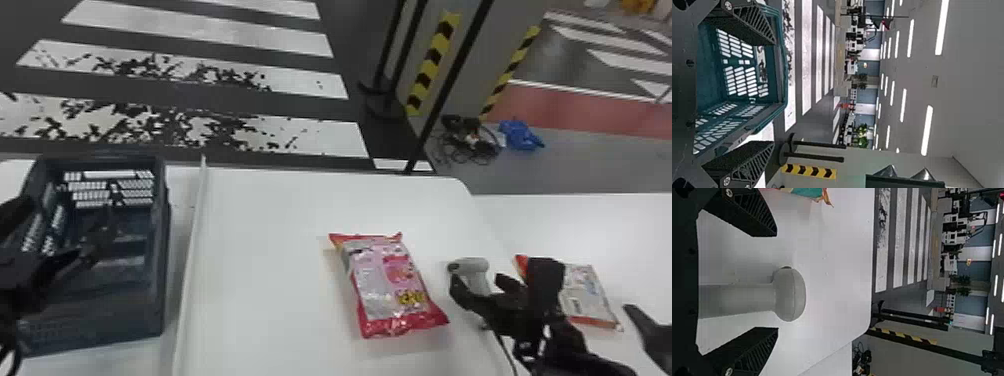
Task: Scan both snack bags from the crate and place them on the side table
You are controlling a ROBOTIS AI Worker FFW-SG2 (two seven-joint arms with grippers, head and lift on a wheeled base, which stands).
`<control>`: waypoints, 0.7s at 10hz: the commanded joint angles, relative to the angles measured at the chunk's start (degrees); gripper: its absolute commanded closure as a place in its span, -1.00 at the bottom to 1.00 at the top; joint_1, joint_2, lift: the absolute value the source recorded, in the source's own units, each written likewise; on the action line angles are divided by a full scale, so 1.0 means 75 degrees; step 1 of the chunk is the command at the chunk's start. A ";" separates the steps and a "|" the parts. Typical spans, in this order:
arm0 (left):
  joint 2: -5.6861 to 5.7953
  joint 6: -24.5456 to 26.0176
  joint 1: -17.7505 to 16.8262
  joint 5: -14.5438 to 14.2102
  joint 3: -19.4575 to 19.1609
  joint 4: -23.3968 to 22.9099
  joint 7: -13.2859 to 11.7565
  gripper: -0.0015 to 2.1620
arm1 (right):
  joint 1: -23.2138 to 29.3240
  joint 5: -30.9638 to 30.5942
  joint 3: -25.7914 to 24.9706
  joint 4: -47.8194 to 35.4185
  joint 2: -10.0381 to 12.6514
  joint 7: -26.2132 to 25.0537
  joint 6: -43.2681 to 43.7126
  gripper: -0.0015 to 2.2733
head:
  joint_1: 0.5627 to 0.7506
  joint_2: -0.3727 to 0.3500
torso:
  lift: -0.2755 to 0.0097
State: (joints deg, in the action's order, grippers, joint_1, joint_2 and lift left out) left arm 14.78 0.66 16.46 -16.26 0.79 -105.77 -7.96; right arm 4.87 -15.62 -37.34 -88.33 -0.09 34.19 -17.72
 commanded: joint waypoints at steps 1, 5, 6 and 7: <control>-0.0002 0.0000 -0.0015 0.0000 0.0000 0.0016 -0.0005 -0.91 | -0.0157 -0.0145 -0.0025 0.0328 0.0019 0.0000 0.0001 -0.93 | 0.41 -0.74 | 0.24; 0.0010 0.0000 0.0009 0.0000 0.0000 0.0016 0.0007 -0.91 | -0.0614 -0.0555 -0.0096 0.0926 -0.0258 0.0176 -0.0093 0.20 | 0.41 -0.74 | 0.24; 0.0010 0.0000 0.0021 0.0012 0.0000 0.0004 -0.0005 -0.91 | -0.0649 -0.0813 -0.0096 0.0926 -0.0258 0.0176 -0.0304 0.70 | 0.41 -0.75 | 0.24; 0.0010 0.0000 0.0021 0.0012 0.0012 0.0004 -0.0005 -0.91 | -0.0649 -0.0906 -0.0107 0.0926 -0.0258 0.0234 -0.0304 0.74 | 0.41 -0.76 | 0.24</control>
State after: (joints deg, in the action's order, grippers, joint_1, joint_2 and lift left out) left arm 14.83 0.66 16.61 -16.17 0.81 -105.71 -8.00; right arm 0.04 -21.92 -38.07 -81.39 -2.02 35.87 -19.85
